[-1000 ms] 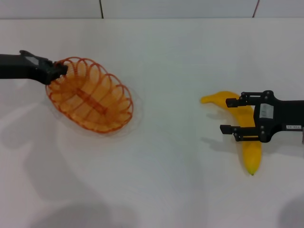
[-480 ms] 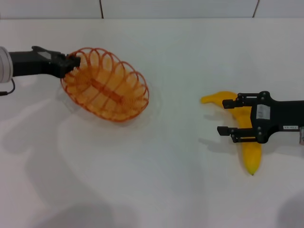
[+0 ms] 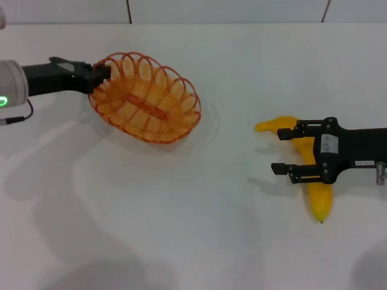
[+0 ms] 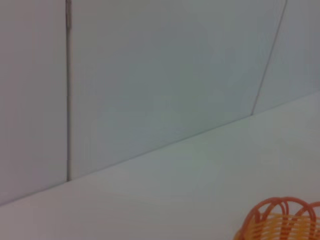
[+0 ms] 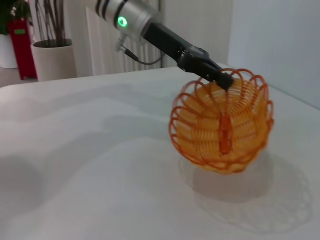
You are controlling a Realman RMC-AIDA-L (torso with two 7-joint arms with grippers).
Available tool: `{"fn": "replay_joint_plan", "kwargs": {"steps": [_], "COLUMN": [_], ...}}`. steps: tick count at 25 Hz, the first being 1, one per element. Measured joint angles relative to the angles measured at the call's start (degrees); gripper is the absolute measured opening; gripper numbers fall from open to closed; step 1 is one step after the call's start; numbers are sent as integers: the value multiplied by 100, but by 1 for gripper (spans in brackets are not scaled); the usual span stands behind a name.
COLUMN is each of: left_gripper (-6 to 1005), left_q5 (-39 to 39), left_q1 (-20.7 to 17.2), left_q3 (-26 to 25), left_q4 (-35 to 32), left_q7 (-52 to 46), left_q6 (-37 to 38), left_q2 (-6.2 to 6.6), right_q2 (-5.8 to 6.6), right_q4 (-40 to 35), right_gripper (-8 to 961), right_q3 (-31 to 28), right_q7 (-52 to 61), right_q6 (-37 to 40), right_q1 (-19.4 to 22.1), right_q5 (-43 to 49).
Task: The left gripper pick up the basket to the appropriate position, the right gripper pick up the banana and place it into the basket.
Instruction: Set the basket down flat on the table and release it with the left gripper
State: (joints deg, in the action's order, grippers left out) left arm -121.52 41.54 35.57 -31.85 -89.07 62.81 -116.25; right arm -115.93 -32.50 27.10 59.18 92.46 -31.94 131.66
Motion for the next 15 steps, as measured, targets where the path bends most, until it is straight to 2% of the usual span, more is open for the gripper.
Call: {"fn": "replay_joint_plan", "kwargs": {"steps": [7,15], "left_gripper": [87,87], "left_q5": [381,736], "left_q1": [62,6], "left_q3": [-9,-33], "left_q4": [595,883], "left_q7": [255,364], "left_q6": [-297,-377], "left_q2": [-5,-15], "right_q2": [0,-29], "right_q4": [24,33], "right_gripper": [732,732], "right_q3": [73,83], "right_q7": [-7,-45], "right_q6": [-15,-18], "right_q1": [-13,-17], "right_q5": [0,-2]}}
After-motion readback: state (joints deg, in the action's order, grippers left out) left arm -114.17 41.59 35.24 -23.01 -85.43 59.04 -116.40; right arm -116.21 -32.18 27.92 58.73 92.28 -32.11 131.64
